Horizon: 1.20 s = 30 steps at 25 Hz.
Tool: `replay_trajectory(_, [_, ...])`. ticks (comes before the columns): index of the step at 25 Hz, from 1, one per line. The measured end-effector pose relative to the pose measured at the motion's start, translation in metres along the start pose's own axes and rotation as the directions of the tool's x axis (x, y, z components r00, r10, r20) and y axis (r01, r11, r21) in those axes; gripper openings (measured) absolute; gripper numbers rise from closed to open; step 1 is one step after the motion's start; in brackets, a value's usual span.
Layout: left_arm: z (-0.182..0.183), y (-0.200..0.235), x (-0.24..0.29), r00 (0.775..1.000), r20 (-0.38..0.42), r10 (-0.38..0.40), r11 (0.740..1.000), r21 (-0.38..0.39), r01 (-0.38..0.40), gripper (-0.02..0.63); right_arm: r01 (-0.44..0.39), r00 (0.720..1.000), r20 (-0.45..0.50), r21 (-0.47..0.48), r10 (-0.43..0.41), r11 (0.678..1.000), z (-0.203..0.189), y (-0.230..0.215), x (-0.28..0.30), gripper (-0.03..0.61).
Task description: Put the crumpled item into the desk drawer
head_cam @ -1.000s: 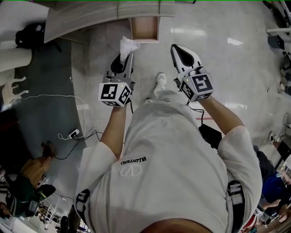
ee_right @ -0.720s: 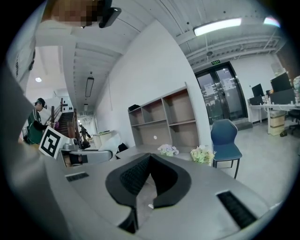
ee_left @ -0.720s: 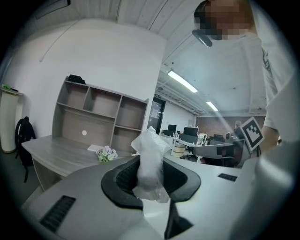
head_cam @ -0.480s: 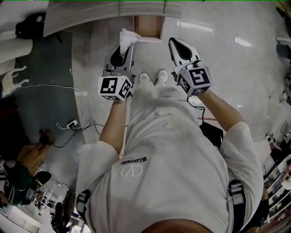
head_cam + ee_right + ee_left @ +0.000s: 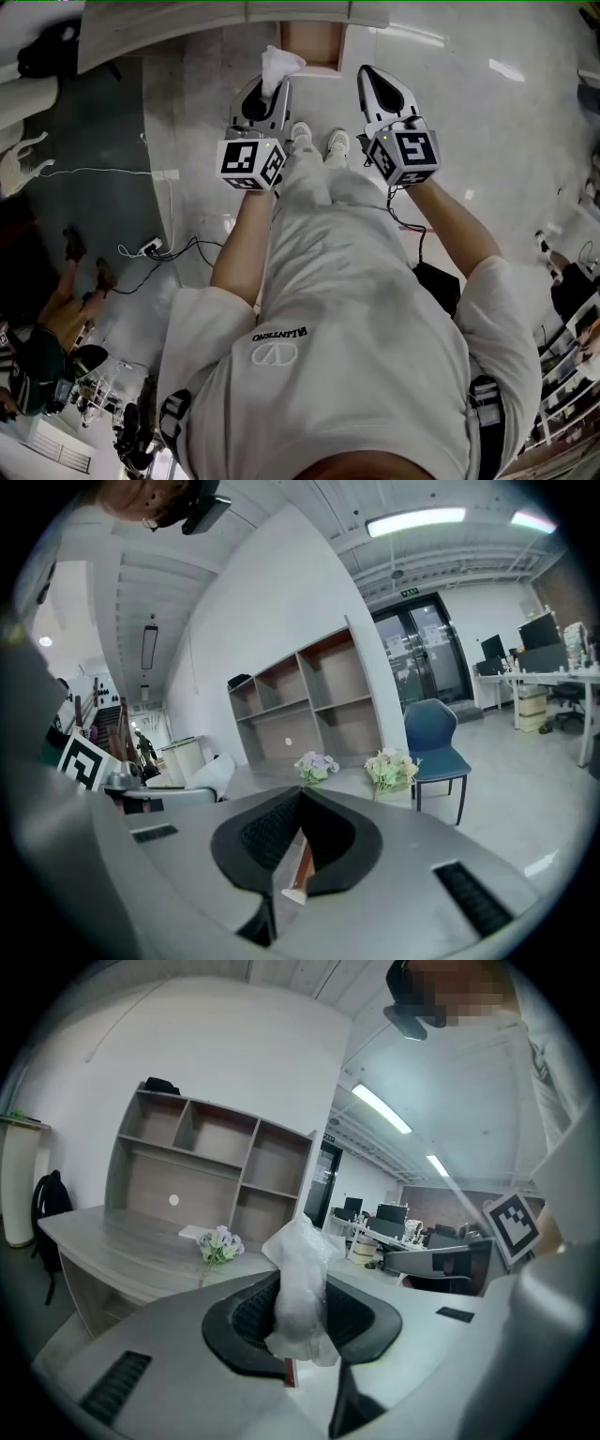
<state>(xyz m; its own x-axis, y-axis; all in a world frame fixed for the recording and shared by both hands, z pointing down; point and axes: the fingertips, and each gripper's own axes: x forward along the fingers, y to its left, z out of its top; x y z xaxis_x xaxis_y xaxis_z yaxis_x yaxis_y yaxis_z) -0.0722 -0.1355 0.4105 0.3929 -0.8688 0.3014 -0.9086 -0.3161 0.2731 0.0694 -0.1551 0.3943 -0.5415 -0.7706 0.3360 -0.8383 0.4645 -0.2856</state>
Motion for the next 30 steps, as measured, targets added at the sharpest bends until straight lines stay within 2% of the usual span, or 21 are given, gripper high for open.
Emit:
replay_trajectory(18, [-0.127,0.049,0.096,0.994,-0.109,-0.008,0.997,-0.081,-0.001,0.097,0.069,0.993,-0.104,0.055,-0.063,0.996,-0.114,-0.033,0.111,-0.002])
replay_trajectory(26, [-0.196,0.086,0.140,0.987,-0.157,0.014,0.993,-0.110,-0.032,0.097,0.107,0.984,-0.148,0.075,-0.095,0.992,-0.181,-0.054,0.160,-0.002])
replay_trajectory(30, [-0.218,0.094,0.149,0.986,-0.168,0.022,0.992,-0.119,-0.042,0.097,0.131,0.980,-0.164,0.099,-0.114,0.986,-0.206,-0.065,0.172,-0.002])
